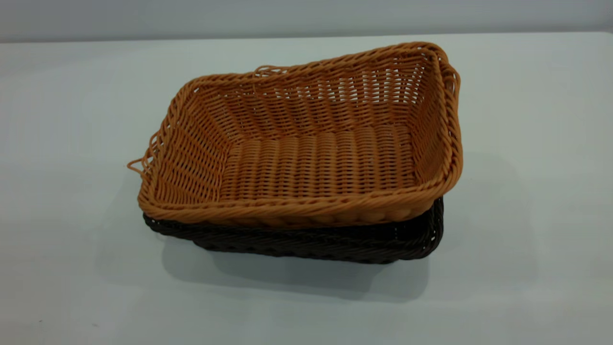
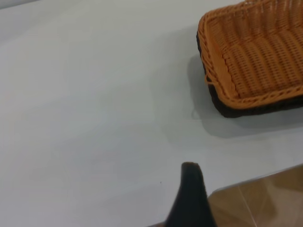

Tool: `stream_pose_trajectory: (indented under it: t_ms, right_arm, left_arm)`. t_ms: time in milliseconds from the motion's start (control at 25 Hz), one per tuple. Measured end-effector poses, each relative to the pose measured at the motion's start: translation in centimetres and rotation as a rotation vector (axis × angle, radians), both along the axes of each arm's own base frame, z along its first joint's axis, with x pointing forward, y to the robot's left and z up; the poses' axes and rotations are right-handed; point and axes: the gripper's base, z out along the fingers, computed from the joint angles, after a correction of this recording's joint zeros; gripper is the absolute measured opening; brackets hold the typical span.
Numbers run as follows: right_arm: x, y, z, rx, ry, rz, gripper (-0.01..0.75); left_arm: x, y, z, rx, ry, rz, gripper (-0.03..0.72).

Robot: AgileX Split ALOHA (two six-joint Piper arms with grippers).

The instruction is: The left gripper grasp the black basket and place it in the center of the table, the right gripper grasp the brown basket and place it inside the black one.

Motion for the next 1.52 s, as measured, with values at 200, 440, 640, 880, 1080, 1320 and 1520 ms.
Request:
stream_pose_trajectory:
  t_ms: [200,440,640,880,1080,1320,1520]
  right_arm:
    - [0.3,0.0,-1.0,0.012,0.007,-0.014,0.591]
    - [0.4,-0.2,-1.0,0.048,0.011,-0.060,0.591]
    - [0.5,-0.5,-1.0,0.062,0.020,-0.119,0.591]
    - [0.5,-0.5,-1.1,0.070,0.024,-0.125,0.591]
    - [0.5,-0.6,-1.1,0.069,0.024,-0.126,0.591]
    - [0.5,-0.6,-1.1,0.068,0.024,-0.126,0.591]
    - [0.6,-0.6,-1.1,0.069,0.024,-0.127,0.591]
  left_arm:
    - [-0.2,0.0,-1.9,-0.001,0.010,0.000,0.521]
    - [0.4,0.0,-3.7,-0.001,0.067,0.003,0.521]
    - [0.9,0.0,-4.7,-0.014,0.093,0.017,0.521]
    - [0.9,0.0,-4.7,-0.017,0.089,0.020,0.521]
    - [0.9,0.0,-4.7,-0.017,0.089,0.020,0.521]
    - [0.4,0.0,-4.7,-0.016,0.044,0.058,0.521]
    - [-0.2,0.6,-4.9,-0.009,0.000,0.170,0.521]
